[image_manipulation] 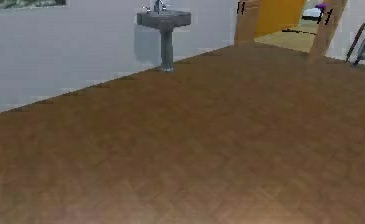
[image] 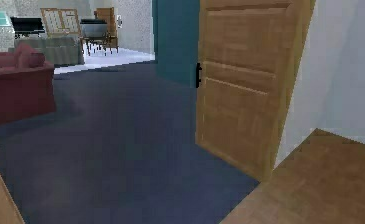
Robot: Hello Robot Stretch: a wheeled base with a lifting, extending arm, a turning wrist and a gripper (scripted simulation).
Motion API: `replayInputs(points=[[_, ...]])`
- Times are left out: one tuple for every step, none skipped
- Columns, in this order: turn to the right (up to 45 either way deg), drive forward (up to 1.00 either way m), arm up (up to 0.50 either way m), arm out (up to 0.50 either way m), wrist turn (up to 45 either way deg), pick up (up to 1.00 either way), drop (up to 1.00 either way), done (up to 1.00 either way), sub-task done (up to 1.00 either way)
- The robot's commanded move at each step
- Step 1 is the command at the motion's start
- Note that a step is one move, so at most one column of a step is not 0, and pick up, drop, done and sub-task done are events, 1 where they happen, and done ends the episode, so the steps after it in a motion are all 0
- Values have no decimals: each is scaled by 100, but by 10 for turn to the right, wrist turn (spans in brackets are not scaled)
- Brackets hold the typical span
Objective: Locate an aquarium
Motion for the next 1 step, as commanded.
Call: replayInputs(points=[[-180,0,0,0,0,0,0,0,0]])
